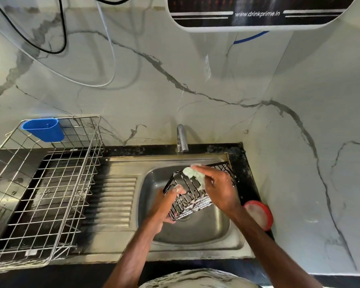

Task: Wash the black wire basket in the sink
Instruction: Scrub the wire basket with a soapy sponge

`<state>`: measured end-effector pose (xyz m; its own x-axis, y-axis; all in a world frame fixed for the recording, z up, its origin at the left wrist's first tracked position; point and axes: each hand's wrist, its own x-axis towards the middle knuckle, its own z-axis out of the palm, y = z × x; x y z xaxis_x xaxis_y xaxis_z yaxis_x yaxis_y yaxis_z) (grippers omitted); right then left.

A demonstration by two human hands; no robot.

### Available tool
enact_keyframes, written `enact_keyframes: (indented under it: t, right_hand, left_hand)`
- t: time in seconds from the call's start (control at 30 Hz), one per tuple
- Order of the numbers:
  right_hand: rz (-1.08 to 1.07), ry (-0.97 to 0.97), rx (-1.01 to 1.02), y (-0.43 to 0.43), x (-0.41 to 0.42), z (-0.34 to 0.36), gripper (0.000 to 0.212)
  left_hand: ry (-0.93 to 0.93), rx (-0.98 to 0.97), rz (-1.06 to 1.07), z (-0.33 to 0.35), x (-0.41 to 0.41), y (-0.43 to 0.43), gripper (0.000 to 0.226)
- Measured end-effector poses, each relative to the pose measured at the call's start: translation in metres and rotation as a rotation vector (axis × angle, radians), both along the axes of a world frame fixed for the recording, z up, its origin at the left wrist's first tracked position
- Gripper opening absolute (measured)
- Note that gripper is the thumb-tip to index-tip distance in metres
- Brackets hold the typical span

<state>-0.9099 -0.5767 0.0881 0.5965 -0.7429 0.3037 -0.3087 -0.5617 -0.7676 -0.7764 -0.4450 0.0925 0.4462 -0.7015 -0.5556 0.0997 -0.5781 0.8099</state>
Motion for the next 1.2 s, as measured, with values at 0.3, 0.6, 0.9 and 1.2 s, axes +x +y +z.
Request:
enact_keyframes:
  t: [0.3, 0.6, 0.9, 1.2]
  right_hand:
    - [-0.174, 0.068, -0.043, -0.005, -0.006, 0.004, 0.037]
    - [-0.145, -0.084, 0.23, -0.012, 0.009, 0.034, 0.03]
    - [-0.06, -0.172, 0.557, -0.015, 0.003, 0.024, 0.019]
    - [-0.192, 0.071, -0.044, -0.016, 0.003, 0.009, 0.05]
  left_hand:
    - [-0.005, -0.02, -0.001, 0.005, -0.002, 0.001, 0.024]
    - [0.031, -0.02, -0.008, 0.014, -0.001, 0.004, 0.02]
    - [0.065, -0.024, 0.037, 0.013, 0.0, 0.002, 0.016]
    - [0.048, -0.02, 0.024, 0.011, -0.003, 0.002, 0.019]
